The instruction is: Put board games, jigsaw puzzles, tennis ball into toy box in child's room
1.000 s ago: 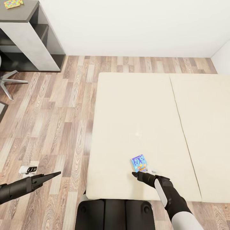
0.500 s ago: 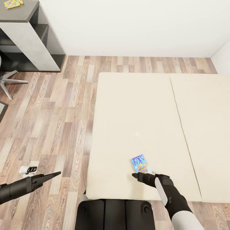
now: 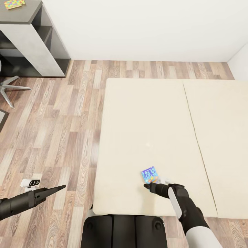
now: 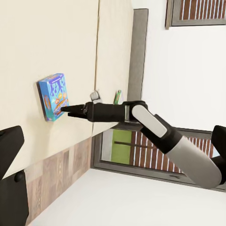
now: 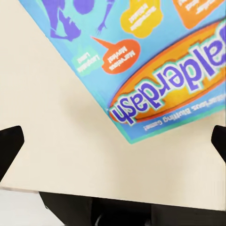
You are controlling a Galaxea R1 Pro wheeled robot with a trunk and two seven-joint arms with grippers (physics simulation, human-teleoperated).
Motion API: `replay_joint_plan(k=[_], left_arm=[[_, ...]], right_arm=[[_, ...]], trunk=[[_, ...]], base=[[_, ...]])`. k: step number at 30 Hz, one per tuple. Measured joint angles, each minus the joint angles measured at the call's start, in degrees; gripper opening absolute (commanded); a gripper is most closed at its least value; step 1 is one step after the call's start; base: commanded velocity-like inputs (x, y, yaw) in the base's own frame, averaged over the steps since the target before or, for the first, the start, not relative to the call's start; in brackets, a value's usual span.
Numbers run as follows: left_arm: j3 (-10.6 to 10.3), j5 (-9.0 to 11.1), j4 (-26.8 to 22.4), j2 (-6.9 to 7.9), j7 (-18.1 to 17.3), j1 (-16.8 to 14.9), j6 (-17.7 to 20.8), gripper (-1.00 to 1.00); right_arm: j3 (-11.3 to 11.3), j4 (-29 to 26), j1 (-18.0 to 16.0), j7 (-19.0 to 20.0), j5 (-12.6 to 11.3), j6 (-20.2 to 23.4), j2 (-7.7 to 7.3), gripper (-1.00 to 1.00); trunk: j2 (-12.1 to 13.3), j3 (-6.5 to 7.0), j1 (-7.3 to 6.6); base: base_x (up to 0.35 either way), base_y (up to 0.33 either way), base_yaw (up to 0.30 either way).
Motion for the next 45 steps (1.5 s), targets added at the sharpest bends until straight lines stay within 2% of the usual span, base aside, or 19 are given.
replay_joint_plan(k=[6, 13, 22, 35, 45], left_arm=[[0.00, 0.00, 0.00, -0.01, 0.00, 0.00, 0.00, 1.00], [0.28, 0.00, 0.00, 0.06, 0.00, 0.00, 0.01, 1.00], [0.50, 0.00, 0.00, 0.09, 0.00, 0.00, -0.02, 1.00], [0.62, 0.01, 0.14, 0.16, 0.00, 0.00, 0.00, 1.00], [0.69, 0.01, 0.31, 0.16, 0.00, 0.00, -0.05, 1.00]], right_arm=[[-0.02, -2.13, -0.01, -2.63, 0.01, 0.61, -0.01, 1.00], [-0.16, -4.68, -0.08, -5.62, 0.00, 3.39, -0.01, 1.00], [-0.13, -8.25, -0.16, -6.30, 0.08, 4.06, -0.05, 1.00], [-0.14, -8.94, -0.25, -6.90, 0.11, 3.37, -0.61, 1.00], [-0.10, -8.76, -0.24, -6.39, -0.03, 0.07, -0.95, 1.00]], trunk=[[0.00, 0.00, 0.00], [0.00, 0.00, 0.00], [0.00, 0.00, 0.00], [0.00, 0.00, 0.00], [0.00, 0.00, 0.00]], base=[[0.000, 0.000, 0.000], [0.000, 0.000, 0.000], [0.000, 0.000, 0.000], [0.000, 0.000, 0.000], [0.000, 0.000, 0.000]])
